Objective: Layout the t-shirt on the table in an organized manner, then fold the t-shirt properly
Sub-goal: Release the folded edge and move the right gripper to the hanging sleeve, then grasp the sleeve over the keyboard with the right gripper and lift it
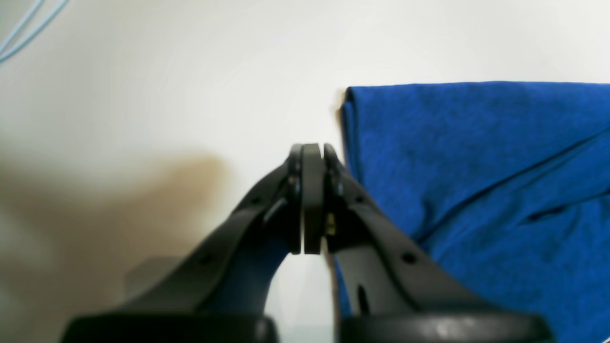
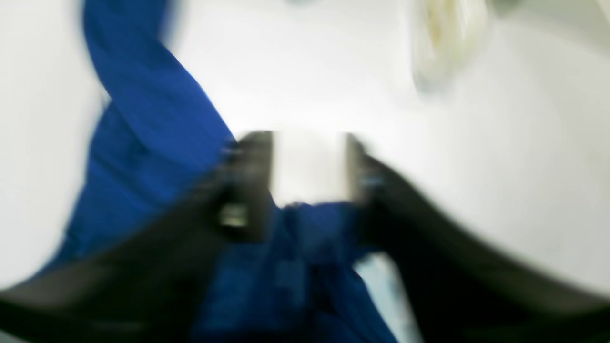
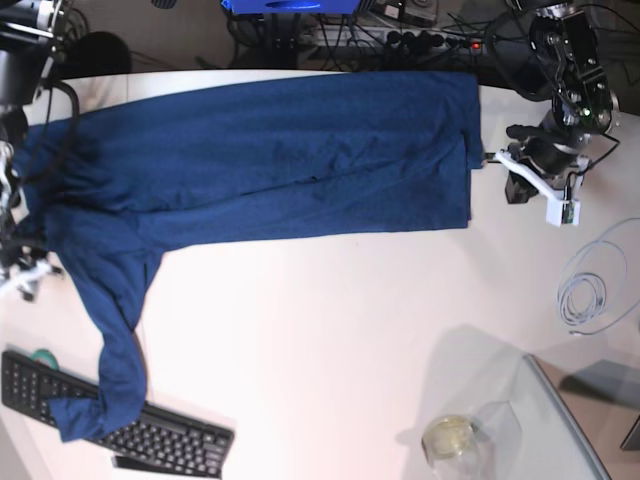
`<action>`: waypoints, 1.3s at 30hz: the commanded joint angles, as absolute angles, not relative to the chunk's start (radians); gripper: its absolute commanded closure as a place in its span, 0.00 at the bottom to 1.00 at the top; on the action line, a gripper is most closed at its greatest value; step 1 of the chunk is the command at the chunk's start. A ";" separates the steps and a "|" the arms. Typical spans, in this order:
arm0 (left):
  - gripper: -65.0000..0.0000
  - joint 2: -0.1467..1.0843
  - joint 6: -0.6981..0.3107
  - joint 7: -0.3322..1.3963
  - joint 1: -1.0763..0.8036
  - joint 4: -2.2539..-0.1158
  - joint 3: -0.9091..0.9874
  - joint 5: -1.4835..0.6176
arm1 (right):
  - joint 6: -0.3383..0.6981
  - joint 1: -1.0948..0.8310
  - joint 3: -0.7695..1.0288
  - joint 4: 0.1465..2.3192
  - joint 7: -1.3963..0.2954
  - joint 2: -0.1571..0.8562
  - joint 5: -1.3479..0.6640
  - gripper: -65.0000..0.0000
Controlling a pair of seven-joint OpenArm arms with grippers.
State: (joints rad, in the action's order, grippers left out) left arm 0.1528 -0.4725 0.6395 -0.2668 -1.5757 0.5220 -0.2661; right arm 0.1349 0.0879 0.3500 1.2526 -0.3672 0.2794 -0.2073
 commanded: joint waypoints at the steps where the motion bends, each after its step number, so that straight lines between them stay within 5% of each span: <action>1: 1.00 0.160 -0.476 0.624 -0.285 -1.603 0.526 -0.277 | 0.134 0.137 0.312 1.245 -0.346 0.292 -0.209 0.45; 2: 1.00 0.160 -0.476 0.624 -0.298 -1.607 0.526 -0.277 | 0.134 0.159 0.266 1.204 -0.346 0.298 -0.209 0.40; 8: 1.00 0.159 -0.483 0.621 -0.343 -1.604 0.601 -0.277 | 0.134 0.417 0.074 0.817 -0.325 0.302 -0.209 0.40; 17: 1.00 0.160 -0.484 0.621 -0.361 -1.578 0.734 -0.277 | 0.134 0.593 -0.111 0.309 -0.010 0.300 -0.209 0.41; 20: 1.00 0.160 -0.484 0.619 -0.361 -1.560 0.736 -0.277 | 0.134 0.568 -0.134 0.309 0.030 0.298 -0.209 0.47; 24: 1.00 0.160 -0.484 0.619 -0.361 -1.546 0.733 -0.277 | 0.134 0.556 -0.134 0.311 0.081 0.298 -0.209 0.96; 25: 1.00 0.160 -0.484 0.619 -0.361 -1.543 0.733 -0.277 | 0.134 0.556 -0.134 0.312 0.079 0.298 -0.211 1.00; 39: 1.00 0.160 -0.484 0.622 -0.346 -1.540 0.731 -0.277 | 0.134 0.163 -0.133 1.110 -0.147 0.300 -0.213 1.00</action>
State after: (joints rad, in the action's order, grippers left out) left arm 0.1452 -0.4847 0.6392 -0.3473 -1.5265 0.7269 -0.2672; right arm 0.1390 0.1455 -0.1390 1.0988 -0.1631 0.2848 -0.2077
